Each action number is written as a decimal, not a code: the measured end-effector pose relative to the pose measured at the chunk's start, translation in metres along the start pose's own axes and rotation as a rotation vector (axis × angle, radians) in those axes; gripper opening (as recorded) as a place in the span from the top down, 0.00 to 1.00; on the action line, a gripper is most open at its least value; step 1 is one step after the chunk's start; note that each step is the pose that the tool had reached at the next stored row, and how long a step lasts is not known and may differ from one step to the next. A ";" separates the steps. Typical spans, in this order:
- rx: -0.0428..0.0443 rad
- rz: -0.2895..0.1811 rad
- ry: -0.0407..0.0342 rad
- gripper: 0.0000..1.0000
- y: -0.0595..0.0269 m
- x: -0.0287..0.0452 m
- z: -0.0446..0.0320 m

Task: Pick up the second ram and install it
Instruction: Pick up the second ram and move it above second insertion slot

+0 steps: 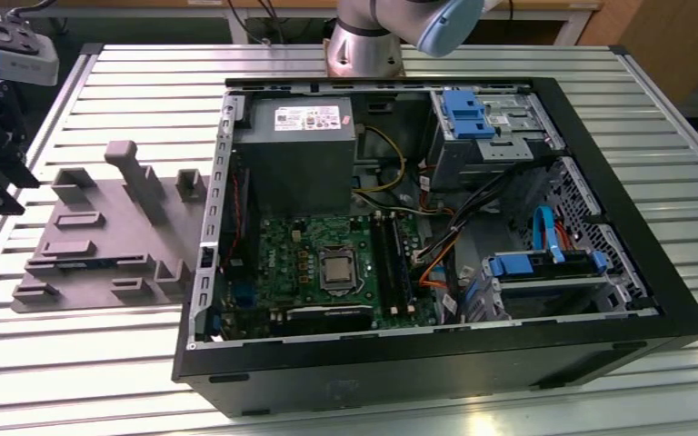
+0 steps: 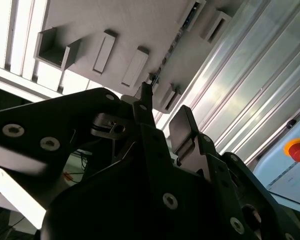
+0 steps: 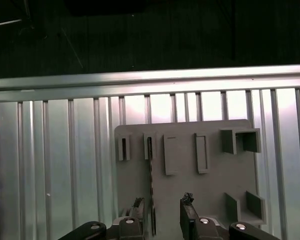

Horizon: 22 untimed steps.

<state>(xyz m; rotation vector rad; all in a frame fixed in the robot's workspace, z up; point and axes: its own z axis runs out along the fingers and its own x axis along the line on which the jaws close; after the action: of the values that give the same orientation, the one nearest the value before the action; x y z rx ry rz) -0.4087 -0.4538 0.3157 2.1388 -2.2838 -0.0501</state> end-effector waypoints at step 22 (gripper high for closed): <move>0.0002 -0.017 0.0005 0.58 -0.0010 0.0043 0.0245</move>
<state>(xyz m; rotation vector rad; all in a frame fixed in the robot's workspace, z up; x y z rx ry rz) -0.4087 -0.4578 0.2911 2.1583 -2.2656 -0.0495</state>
